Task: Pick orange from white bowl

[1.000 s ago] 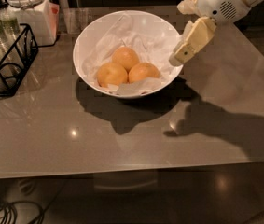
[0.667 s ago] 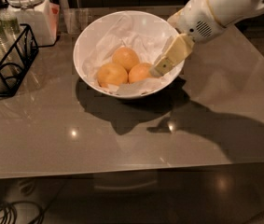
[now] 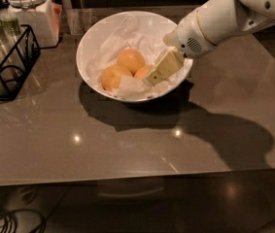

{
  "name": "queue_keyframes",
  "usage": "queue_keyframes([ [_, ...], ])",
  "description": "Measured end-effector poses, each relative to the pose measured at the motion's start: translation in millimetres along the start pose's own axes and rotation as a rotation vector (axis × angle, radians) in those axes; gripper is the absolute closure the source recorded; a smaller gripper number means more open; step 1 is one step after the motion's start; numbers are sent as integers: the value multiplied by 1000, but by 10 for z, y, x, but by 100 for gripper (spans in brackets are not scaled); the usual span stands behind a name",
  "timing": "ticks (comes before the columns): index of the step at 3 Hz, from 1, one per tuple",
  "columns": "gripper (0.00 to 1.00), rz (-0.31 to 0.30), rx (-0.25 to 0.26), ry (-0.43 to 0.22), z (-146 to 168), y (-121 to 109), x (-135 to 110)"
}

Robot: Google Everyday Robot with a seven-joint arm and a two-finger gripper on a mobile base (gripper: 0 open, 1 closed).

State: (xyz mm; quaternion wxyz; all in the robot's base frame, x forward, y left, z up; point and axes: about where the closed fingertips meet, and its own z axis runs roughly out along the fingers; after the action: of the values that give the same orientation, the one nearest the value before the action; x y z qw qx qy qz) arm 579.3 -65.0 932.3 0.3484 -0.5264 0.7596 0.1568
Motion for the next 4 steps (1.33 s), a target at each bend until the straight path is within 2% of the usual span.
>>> queue_keyframes([
  [1, 42, 0, 0, 0, 0, 0, 0],
  [2, 72, -1, 0, -1, -6, -5, -6],
  [3, 67, -9, 4, -6, -45, -36, -46],
  [4, 48, 1, -6, -26, -64, -53, -49],
])
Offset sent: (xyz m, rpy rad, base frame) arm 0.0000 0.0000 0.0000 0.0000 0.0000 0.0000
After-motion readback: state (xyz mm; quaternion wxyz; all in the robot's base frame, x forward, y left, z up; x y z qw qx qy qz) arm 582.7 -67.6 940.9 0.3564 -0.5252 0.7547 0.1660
